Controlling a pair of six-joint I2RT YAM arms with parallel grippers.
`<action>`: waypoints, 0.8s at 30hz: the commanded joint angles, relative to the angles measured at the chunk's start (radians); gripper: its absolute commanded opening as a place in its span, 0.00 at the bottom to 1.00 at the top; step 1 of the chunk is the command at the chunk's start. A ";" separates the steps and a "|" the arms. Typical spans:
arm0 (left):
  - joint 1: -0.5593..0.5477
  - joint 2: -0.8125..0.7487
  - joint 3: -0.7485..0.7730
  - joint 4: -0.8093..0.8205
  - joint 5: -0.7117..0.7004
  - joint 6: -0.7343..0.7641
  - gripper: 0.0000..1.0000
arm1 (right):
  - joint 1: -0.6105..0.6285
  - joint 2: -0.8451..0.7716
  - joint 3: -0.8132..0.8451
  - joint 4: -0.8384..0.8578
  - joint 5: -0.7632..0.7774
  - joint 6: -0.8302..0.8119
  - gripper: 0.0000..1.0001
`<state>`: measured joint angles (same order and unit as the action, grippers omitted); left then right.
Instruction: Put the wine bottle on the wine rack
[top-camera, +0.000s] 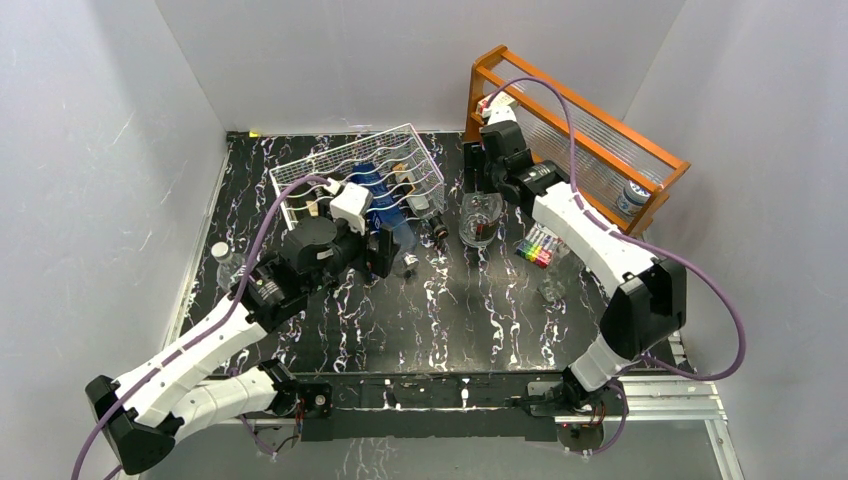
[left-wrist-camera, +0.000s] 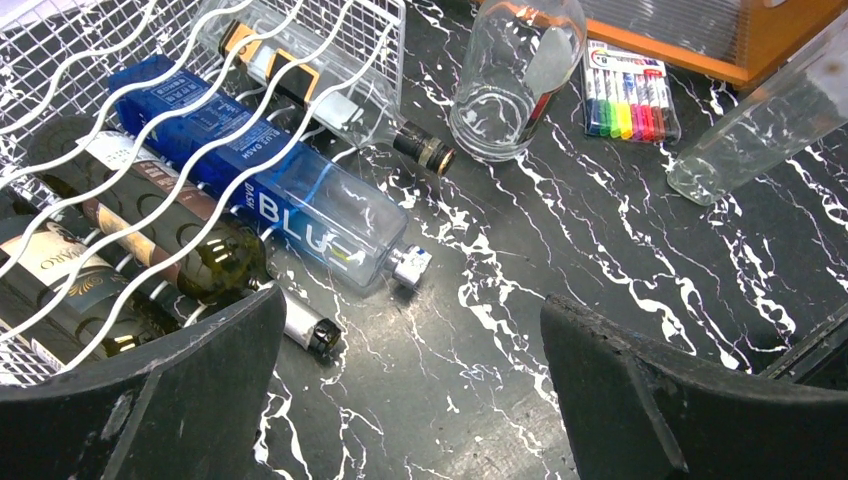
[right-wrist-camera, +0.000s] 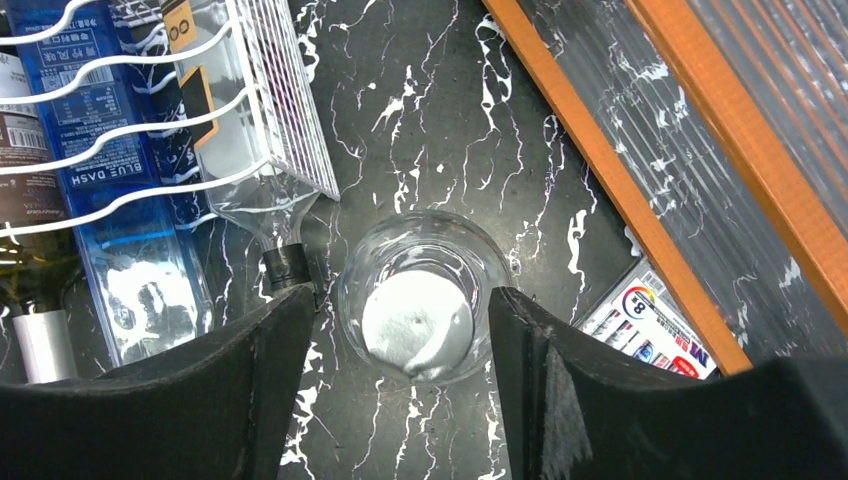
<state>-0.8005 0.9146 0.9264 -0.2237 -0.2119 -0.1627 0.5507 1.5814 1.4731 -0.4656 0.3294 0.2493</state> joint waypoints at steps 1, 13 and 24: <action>0.000 -0.030 -0.021 0.036 0.011 0.013 0.98 | -0.009 0.029 0.083 -0.020 -0.016 -0.024 0.71; 0.000 -0.114 -0.125 0.125 0.017 0.050 0.98 | -0.011 0.066 0.081 -0.037 0.005 -0.054 0.36; 0.000 -0.130 -0.154 0.133 0.019 0.044 0.98 | -0.011 -0.147 -0.229 0.269 -0.011 -0.089 0.04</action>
<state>-0.8005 0.8078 0.7746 -0.1112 -0.1940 -0.1230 0.5400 1.5414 1.3556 -0.3405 0.3313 0.1780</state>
